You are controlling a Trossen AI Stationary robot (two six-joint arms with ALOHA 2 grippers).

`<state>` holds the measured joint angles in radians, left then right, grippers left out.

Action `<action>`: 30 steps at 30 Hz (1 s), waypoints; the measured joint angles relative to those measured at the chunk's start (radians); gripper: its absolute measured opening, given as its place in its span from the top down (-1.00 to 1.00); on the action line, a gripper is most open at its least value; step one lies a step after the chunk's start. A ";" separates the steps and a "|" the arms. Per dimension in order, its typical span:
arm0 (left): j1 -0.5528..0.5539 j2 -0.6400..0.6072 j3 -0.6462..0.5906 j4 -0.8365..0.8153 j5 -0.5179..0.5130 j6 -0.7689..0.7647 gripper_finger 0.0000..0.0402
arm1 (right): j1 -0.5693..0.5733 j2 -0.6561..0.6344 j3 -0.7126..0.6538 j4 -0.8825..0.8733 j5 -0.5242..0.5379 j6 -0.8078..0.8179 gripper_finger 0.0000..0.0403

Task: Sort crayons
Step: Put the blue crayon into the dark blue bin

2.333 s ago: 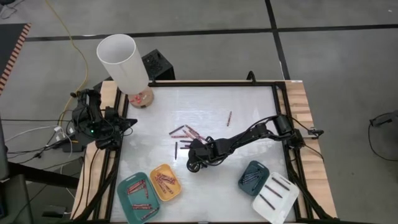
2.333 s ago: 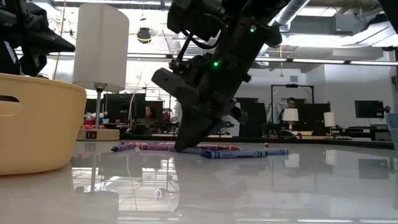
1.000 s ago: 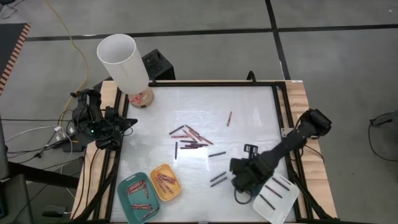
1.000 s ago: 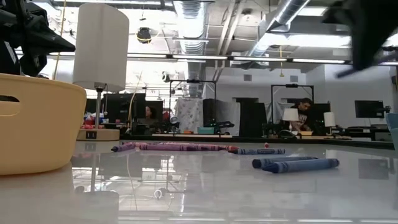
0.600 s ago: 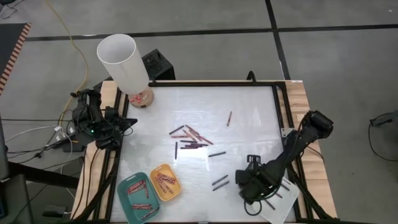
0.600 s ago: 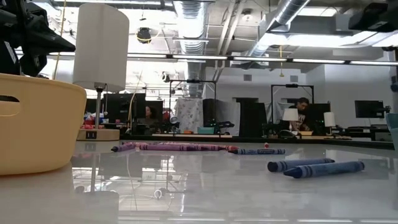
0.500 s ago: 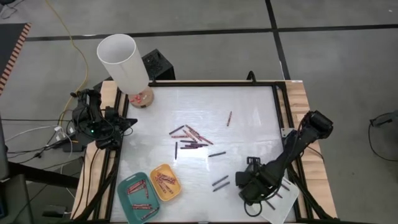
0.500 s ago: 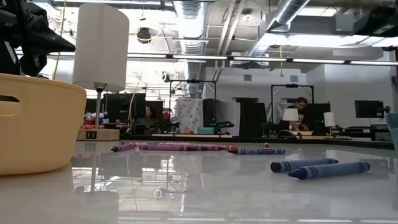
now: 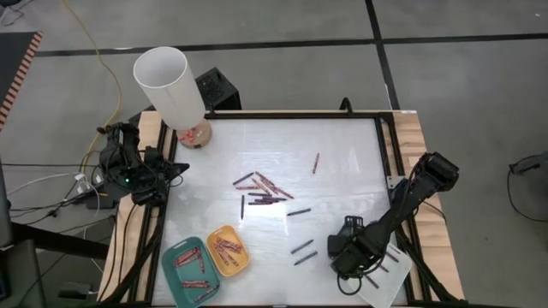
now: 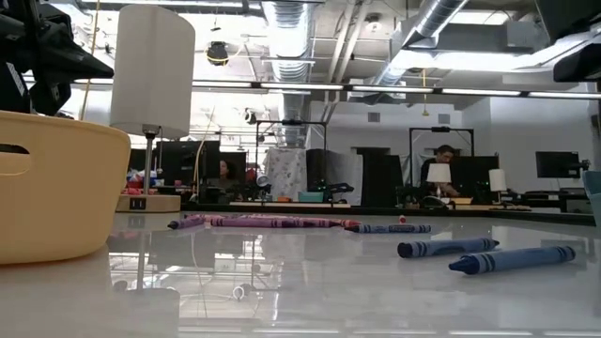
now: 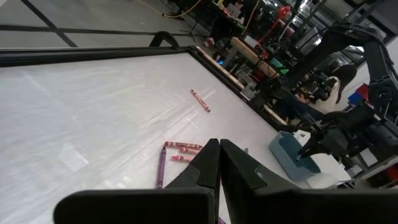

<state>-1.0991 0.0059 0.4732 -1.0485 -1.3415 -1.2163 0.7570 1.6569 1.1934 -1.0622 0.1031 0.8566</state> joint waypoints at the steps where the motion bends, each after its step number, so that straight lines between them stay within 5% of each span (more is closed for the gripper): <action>1: 0.000 0.000 0.000 0.000 0.000 0.000 1.00 | 0.000 0.000 0.000 0.001 0.000 0.000 0.87; 12: 0.000 0.000 0.000 0.000 0.000 0.000 1.00 | 0.002 0.000 0.000 0.003 -0.019 -0.001 0.56; 30: 0.000 0.000 0.000 0.000 -0.005 0.002 1.00 | -0.134 -0.002 0.226 0.080 -0.005 -0.195 0.54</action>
<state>-1.0991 0.0059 0.4732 -1.0485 -1.3468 -1.2144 0.6234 1.6554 1.4192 -0.9820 0.0979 0.6616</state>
